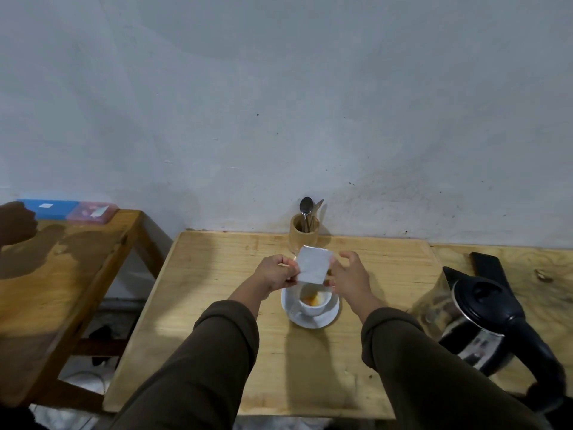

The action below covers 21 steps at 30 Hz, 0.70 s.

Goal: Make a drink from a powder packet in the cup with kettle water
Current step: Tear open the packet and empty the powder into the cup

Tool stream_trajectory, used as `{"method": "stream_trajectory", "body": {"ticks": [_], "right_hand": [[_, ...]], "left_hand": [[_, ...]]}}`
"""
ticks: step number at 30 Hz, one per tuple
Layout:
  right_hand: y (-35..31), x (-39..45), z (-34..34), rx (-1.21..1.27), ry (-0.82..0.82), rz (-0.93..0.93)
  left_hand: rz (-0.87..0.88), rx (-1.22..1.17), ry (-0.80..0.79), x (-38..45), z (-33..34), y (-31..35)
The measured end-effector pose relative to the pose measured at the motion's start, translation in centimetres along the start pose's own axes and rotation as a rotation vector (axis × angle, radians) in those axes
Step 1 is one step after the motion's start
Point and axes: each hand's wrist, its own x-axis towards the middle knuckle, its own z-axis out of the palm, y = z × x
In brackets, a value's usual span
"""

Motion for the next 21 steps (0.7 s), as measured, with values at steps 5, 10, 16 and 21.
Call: {"method": "stream_trajectory", "body": {"ticks": [5,10,16,21], "right_hand": [[-0.7,-0.7,2.2,-0.106,-0.069,-0.018],[-0.8,-1.7,6.1,-0.254,-0.11,-0.048],[0.3,-1.4,11.0,-0.529,-0.286,-0.068],[2.2,-0.9,14.1,-0.797,-0.39,-0.029]], "left_hand": [[0.09,0.036,0.158,0.2,-1.8,-1.1],[0.116,0.199,0.324,-0.6,-4.3,-3.2],[0.054,0.363,0.37,-0.1,-6.9,-7.0],[0.023,0.502,0.324,0.9,-7.9,-9.4]]}}
